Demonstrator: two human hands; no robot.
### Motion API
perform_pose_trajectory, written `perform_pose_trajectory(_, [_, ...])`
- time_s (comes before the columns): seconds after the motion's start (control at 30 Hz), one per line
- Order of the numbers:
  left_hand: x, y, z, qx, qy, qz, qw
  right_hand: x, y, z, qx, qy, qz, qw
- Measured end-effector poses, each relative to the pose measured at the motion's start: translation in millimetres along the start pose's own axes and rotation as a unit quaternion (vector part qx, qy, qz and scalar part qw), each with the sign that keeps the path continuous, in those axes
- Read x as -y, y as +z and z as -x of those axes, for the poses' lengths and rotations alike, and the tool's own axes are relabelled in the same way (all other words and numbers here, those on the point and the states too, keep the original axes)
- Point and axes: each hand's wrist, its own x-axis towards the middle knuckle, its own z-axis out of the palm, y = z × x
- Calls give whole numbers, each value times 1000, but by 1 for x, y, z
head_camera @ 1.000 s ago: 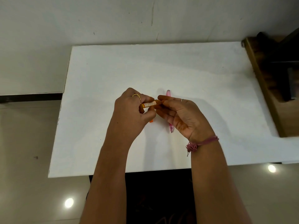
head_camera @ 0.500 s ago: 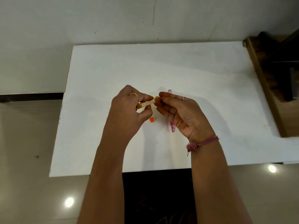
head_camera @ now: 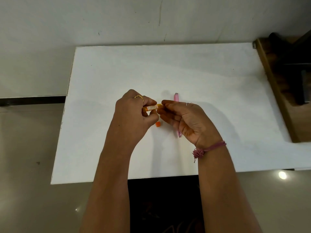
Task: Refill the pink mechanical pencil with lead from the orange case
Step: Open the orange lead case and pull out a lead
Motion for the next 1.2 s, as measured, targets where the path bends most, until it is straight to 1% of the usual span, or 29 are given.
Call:
perform_pose_trajectory(0.3, [-3,0,1,6,-15,-3,1000,-1,0,0,1,-2,22,1000])
perform_pose_trajectory(0.5, [-1,2,2,19,-21,7,1000,0,-1,1,3,-19,14,1000])
perform_pose_trajectory(0.7, [2,1,3,14,-33,-9,999,0,-2,0,-24,-57,-13,998])
perform_pose_trajectory(1.0, [2,0,2,5,-25,1,1000,0,-1,2,-39,-50,-9,998])
perform_pose_trajectory(1.2, [5,-2,2,12,-24,-10,1000,3,-3,1,-86,-85,-13,993])
